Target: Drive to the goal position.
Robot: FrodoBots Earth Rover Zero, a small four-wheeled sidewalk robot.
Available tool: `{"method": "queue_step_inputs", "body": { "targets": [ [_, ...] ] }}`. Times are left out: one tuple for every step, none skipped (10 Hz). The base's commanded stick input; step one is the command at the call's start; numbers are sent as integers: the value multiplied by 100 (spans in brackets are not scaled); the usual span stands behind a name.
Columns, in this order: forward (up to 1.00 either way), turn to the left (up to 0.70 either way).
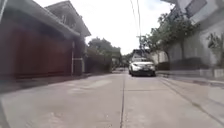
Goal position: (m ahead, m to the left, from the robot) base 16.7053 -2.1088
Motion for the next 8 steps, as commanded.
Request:
{"method": "queue_step_inputs", "body": {
  "targets": [
    [50, 0],
    [50, 0],
    [50, 0],
    [50, 0],
    [50, 0],
    [50, 0],
    [50, 0],
    [50, 0]
  ]
}}
